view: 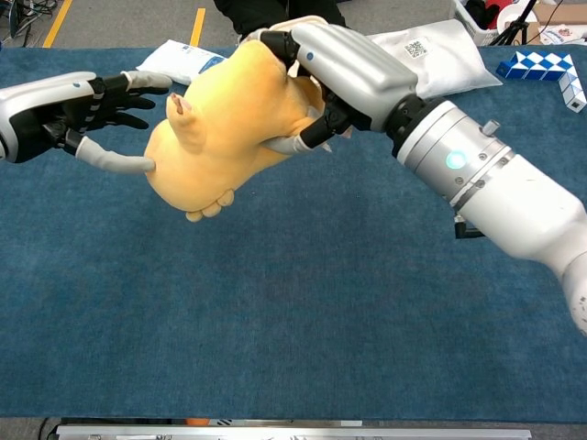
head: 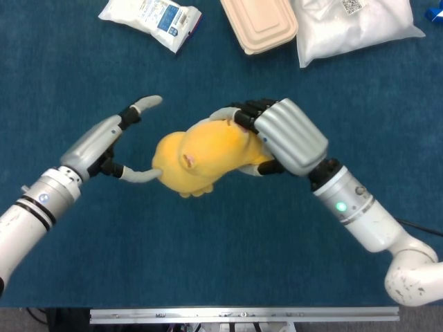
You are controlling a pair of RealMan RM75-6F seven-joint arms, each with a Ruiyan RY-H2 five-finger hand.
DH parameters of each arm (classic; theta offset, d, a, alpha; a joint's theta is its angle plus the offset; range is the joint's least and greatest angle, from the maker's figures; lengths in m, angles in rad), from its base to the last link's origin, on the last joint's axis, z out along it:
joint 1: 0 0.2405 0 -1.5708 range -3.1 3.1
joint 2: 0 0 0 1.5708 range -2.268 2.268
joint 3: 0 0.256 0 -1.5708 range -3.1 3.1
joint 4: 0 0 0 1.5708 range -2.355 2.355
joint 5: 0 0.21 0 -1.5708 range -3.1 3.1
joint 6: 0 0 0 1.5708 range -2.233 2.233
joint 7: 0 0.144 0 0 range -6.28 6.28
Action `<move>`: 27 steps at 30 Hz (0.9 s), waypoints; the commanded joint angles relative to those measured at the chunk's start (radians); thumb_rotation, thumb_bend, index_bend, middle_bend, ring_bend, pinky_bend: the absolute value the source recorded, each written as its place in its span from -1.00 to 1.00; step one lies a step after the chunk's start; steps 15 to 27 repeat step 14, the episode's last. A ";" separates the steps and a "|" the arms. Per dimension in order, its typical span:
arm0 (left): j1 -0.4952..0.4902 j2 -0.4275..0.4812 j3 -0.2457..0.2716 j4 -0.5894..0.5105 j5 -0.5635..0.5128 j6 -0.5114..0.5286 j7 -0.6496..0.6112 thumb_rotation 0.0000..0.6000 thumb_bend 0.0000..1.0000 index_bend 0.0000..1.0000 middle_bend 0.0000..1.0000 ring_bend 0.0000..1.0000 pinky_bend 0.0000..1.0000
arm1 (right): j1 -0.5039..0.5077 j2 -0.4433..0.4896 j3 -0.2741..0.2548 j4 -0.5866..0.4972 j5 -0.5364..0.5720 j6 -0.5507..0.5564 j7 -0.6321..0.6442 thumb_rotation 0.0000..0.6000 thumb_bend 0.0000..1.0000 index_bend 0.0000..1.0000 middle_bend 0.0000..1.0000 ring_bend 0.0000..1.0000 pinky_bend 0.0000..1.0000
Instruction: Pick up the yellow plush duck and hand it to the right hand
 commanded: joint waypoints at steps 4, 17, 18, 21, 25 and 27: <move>0.024 0.019 0.031 0.048 0.026 0.049 0.073 1.00 -0.60 -1.00 -1.00 -1.00 -0.79 | -0.040 0.063 -0.026 -0.019 -0.061 0.039 0.054 1.00 0.14 0.19 0.03 0.01 0.31; 0.049 0.026 0.049 0.074 0.005 0.093 0.111 1.00 -0.60 -1.00 -1.00 -1.00 -0.79 | -0.084 0.134 -0.045 -0.047 -0.120 0.079 0.115 1.00 0.14 0.19 0.03 0.01 0.31; 0.049 0.026 0.049 0.074 0.005 0.093 0.111 1.00 -0.60 -1.00 -1.00 -1.00 -0.79 | -0.084 0.134 -0.045 -0.047 -0.120 0.079 0.115 1.00 0.14 0.19 0.03 0.01 0.31; 0.049 0.026 0.049 0.074 0.005 0.093 0.111 1.00 -0.60 -1.00 -1.00 -1.00 -0.79 | -0.084 0.134 -0.045 -0.047 -0.120 0.079 0.115 1.00 0.14 0.19 0.03 0.01 0.31; 0.049 0.026 0.049 0.074 0.005 0.093 0.111 1.00 -0.60 -1.00 -1.00 -1.00 -0.79 | -0.084 0.134 -0.045 -0.047 -0.120 0.079 0.115 1.00 0.14 0.19 0.03 0.01 0.31; 0.049 0.026 0.049 0.074 0.005 0.093 0.111 1.00 -0.60 -1.00 -1.00 -1.00 -0.79 | -0.084 0.134 -0.045 -0.047 -0.120 0.079 0.115 1.00 0.14 0.19 0.03 0.01 0.31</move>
